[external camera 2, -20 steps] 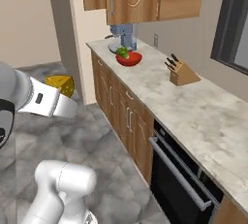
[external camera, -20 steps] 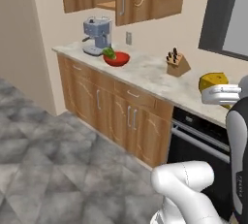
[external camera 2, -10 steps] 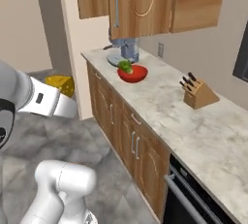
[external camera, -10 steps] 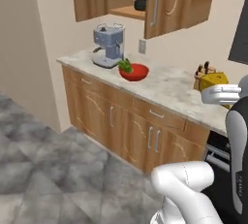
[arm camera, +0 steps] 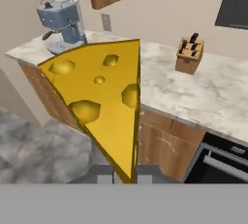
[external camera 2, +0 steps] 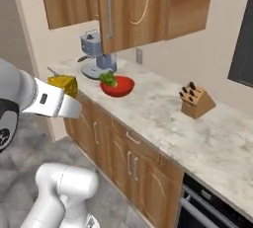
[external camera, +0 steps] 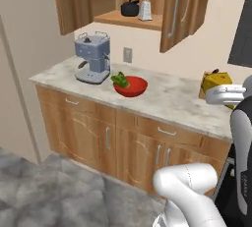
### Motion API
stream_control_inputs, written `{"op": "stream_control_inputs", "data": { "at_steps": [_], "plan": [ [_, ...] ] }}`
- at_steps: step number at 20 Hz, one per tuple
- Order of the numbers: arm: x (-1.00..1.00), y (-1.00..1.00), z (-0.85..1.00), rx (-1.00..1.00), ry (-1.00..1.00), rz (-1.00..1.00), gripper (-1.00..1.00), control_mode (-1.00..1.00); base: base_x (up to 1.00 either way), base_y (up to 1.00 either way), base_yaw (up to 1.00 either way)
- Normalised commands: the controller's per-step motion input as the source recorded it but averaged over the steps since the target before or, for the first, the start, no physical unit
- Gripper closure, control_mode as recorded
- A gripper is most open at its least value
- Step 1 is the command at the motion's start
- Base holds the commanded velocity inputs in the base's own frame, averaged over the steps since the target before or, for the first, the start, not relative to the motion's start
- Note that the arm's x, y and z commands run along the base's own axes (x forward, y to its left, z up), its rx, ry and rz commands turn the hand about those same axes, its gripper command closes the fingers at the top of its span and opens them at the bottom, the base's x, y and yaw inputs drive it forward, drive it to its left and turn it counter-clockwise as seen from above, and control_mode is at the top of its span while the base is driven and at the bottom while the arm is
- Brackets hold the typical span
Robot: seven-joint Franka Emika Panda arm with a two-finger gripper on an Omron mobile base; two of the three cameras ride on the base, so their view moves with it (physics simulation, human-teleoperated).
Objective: Pick the cheese from the fridge and the cheese grater from the cabinet and place them next to the salad bowl.
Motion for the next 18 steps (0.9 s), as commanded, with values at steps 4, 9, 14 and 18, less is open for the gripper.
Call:
{"op": "stream_control_inputs", "data": {
  "at_steps": [4, 9, 14, 18],
  "plan": [
    [0.00, 0.00, 0.00, 0.00, 0.00, 0.00, 1.00, 1.00, 0.54, 0.78, -0.51],
    [0.00, 0.00, 0.00, 0.00, 0.00, 0.00, 1.00, 1.00, 0.46, 0.83, -0.49],
    [0.00, 0.00, 0.00, 0.00, 0.00, 0.00, 1.00, 1.00, 0.32, 0.66, -0.59],
    [0.00, 0.00, 0.00, 0.00, 0.00, 0.00, 1.00, 1.00, 0.72, 0.59, -0.69]
  ]
}}
